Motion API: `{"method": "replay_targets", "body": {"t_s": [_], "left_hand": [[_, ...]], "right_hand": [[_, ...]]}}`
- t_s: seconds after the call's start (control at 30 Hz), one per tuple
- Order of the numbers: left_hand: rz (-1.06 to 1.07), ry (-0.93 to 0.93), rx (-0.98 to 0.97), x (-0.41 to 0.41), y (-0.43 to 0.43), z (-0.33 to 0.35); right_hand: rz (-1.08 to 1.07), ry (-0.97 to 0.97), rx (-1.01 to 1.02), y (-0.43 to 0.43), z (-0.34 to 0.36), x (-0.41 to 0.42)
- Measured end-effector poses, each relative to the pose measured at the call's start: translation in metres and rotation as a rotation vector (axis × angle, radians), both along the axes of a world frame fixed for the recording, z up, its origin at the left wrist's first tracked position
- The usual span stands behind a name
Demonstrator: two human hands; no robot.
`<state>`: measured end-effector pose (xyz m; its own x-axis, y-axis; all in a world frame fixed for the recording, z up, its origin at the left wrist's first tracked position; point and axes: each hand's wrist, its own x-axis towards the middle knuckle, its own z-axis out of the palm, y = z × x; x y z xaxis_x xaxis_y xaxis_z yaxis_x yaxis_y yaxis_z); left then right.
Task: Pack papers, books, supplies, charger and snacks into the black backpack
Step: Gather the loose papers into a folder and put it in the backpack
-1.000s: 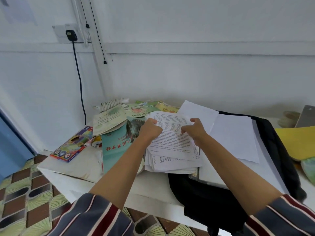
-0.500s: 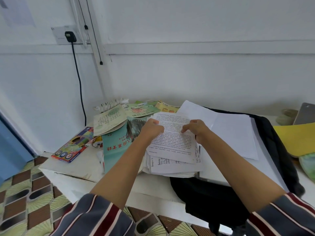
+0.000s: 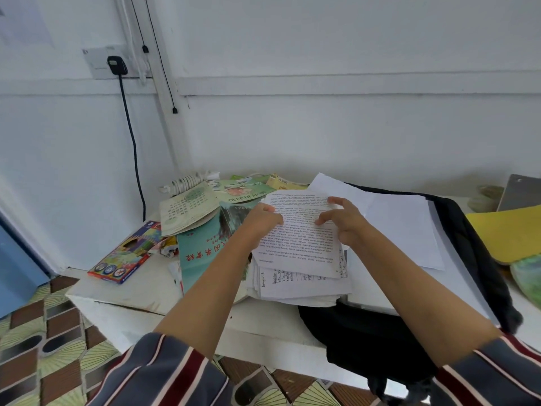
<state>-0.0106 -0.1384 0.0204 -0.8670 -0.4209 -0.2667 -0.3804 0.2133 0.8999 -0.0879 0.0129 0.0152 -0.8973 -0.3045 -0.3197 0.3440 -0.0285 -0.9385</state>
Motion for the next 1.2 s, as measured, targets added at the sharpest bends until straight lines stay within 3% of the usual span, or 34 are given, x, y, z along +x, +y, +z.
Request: {"method": "replay_targets", "body": {"t_s": [0.13, 0.27, 0.4, 0.6, 0.83, 1.2], "left_hand": [[-0.080, 0.017, 0.012, -0.001, -0.006, 0.011], [-0.088, 0.156, -0.047, -0.013, -0.015, 0.017], [-0.225, 0.298, -0.031, -0.027, -0.012, 0.025], [-0.272, 0.281, 0.186, -0.065, 0.001, 0.019], [-0.246, 0.184, 0.090, -0.115, 0.011, -0.007], [-0.253, 0.170, -0.122, -0.132, 0.017, -0.008]], "right_hand": [[0.027, 0.019, -0.162, 0.005, 0.011, 0.003], [0.042, 0.039, -0.288, 0.013, 0.027, -0.008], [-0.026, 0.107, -0.338, 0.025, 0.042, -0.031], [-0.045, 0.179, -0.207, 0.041, 0.039, -0.070], [0.004, 0.107, 0.201, 0.049, 0.020, -0.095], [-0.003, 0.043, 0.208, 0.042, -0.005, -0.099]]}}
